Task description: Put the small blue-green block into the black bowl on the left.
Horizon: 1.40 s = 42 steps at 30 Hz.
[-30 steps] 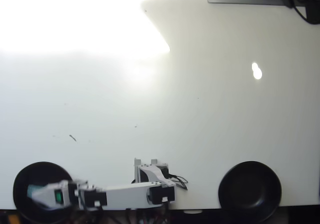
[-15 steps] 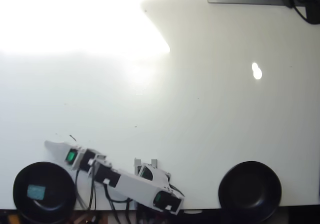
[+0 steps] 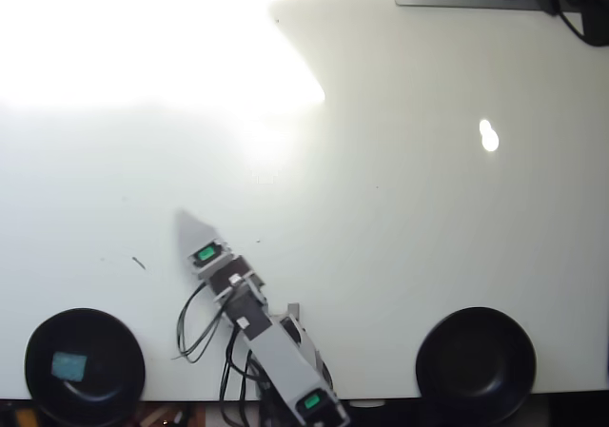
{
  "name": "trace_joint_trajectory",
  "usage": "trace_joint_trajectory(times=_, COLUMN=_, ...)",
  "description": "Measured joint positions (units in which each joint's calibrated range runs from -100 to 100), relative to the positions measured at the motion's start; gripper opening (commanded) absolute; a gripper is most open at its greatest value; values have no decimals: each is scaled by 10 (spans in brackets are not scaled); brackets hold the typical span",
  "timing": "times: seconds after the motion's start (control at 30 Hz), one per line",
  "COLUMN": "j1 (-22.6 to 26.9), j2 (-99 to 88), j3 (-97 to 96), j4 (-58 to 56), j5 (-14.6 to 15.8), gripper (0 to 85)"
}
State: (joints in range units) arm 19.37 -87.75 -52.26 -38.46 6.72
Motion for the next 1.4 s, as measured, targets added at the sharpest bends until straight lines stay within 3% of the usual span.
trace_joint_trajectory(times=0.27, j1=-85, j2=-71, j3=-140, j4=75, j5=-1, gripper=456)
trace_joint_trajectory(times=0.6, j1=-174, j2=-98, j3=-280, j4=181, j5=-29, gripper=456)
trace_joint_trajectory(times=1.03, j1=-196, j2=-100, j3=-411, j4=295, j5=-74, gripper=456)
trace_joint_trajectory(times=1.4, j1=-232, j2=-100, j3=-446, j4=309, j5=-75, gripper=470)
